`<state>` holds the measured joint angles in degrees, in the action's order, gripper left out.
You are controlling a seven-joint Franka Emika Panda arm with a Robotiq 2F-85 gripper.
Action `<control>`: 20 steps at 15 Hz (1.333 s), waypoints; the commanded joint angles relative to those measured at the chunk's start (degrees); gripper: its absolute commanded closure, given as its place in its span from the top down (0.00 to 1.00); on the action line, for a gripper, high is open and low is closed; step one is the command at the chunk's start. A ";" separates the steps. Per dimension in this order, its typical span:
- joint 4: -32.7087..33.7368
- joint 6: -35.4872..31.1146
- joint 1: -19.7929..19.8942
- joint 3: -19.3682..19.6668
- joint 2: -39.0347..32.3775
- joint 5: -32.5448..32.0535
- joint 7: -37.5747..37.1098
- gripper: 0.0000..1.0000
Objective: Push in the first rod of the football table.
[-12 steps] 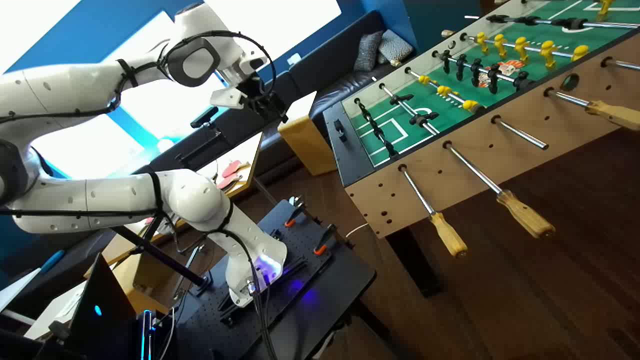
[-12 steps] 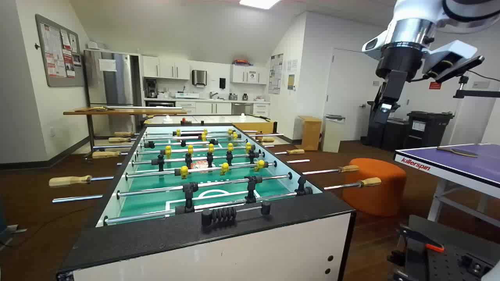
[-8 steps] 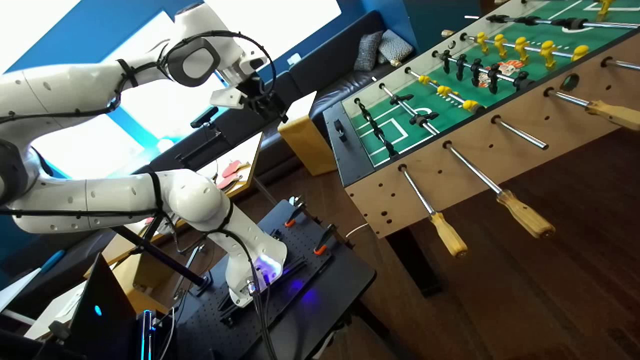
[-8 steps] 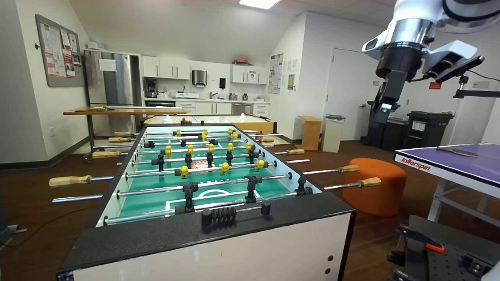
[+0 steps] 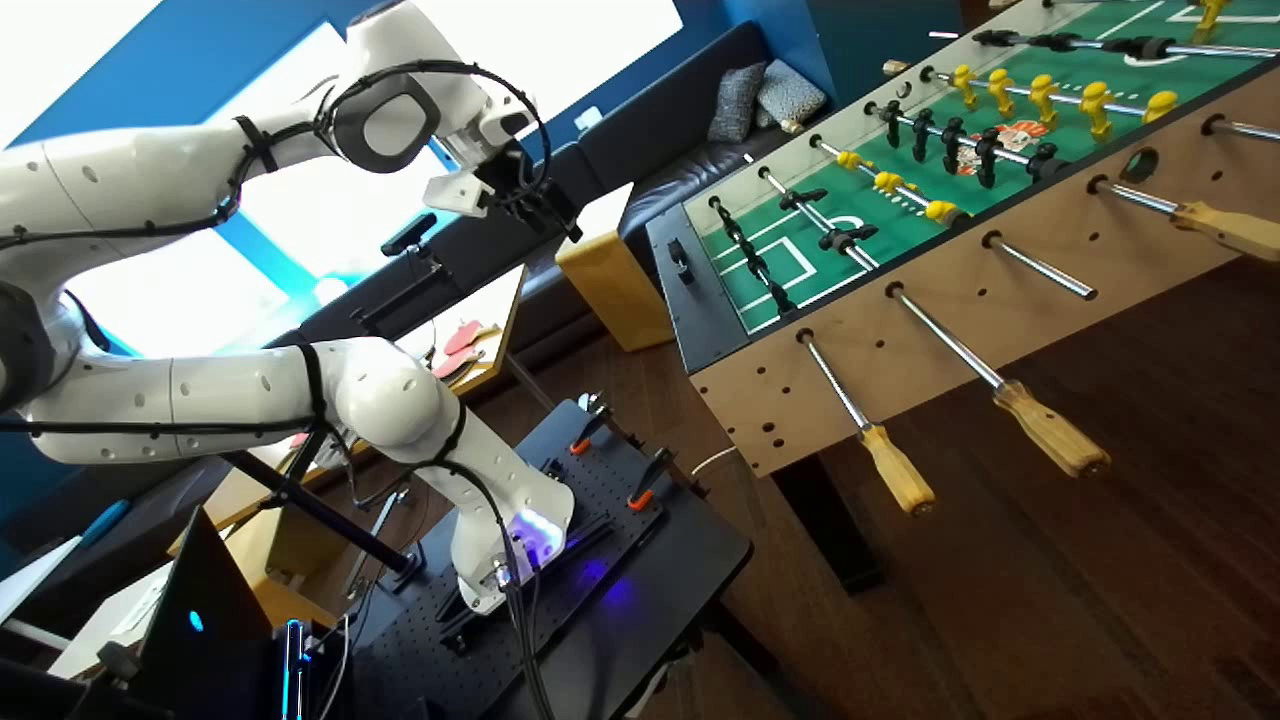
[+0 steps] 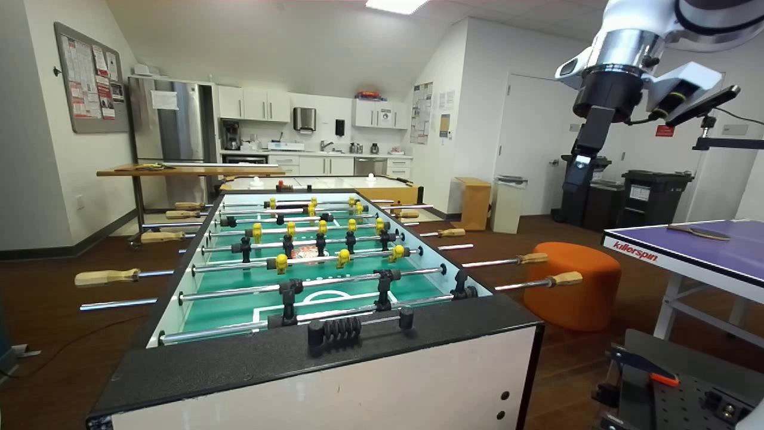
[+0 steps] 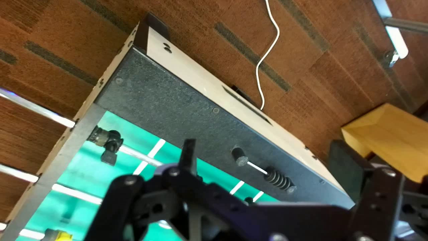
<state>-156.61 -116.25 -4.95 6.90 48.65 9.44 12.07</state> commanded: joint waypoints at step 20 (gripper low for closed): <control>1.74 -25.47 29.78 4.97 -15.76 -17.21 -18.78 1.00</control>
<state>-154.96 -141.87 24.95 11.77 32.86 -7.67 -6.65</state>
